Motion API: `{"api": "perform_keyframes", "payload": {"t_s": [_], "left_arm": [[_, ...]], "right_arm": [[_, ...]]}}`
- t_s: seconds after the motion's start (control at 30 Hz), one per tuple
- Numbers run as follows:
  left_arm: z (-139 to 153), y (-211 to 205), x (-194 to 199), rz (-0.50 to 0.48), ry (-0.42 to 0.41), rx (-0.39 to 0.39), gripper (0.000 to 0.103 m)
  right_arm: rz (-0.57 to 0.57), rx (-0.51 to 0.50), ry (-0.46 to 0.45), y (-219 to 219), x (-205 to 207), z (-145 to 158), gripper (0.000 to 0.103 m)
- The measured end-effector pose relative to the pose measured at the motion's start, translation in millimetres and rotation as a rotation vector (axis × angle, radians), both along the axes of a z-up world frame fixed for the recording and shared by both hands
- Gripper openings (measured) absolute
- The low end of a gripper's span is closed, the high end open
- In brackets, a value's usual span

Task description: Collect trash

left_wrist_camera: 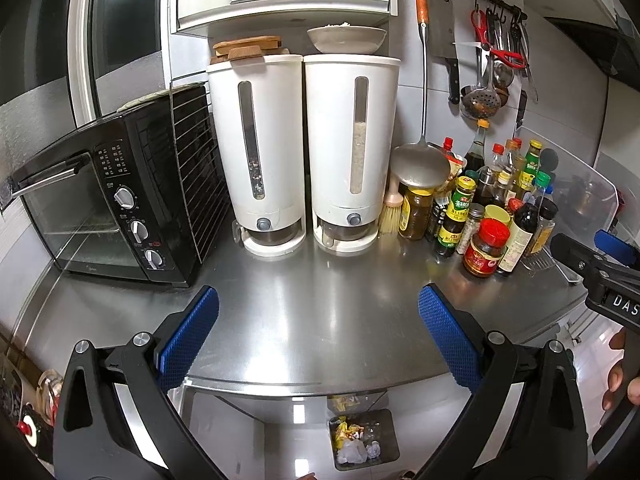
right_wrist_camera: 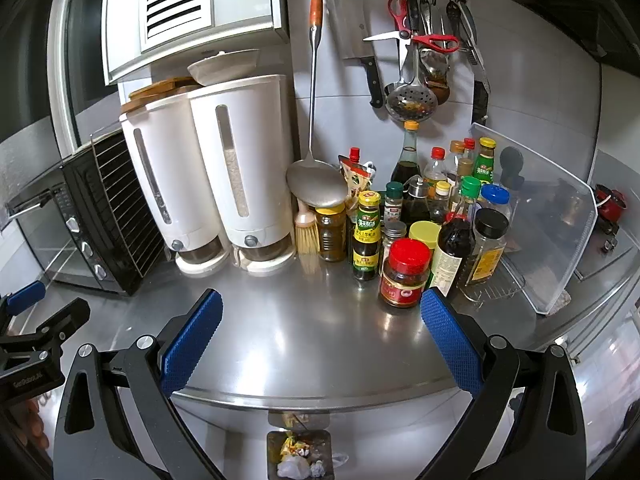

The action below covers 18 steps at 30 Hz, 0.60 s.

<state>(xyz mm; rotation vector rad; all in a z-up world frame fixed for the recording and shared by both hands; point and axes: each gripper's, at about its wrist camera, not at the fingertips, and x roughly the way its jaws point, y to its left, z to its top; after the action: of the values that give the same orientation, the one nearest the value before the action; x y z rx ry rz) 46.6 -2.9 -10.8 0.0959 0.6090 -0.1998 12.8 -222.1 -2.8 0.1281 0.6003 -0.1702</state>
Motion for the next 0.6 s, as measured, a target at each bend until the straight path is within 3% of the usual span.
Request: {"api": "perform_keyframes", "payload": {"t_s": [0.6], "left_arm": [[3.3, -0.9, 4.8, 0.005, -0.008, 0.0, 0.095]], "right_arm": [[-0.001, 0.002, -0.004, -4.0, 7.7, 0.0, 0.1]]}}
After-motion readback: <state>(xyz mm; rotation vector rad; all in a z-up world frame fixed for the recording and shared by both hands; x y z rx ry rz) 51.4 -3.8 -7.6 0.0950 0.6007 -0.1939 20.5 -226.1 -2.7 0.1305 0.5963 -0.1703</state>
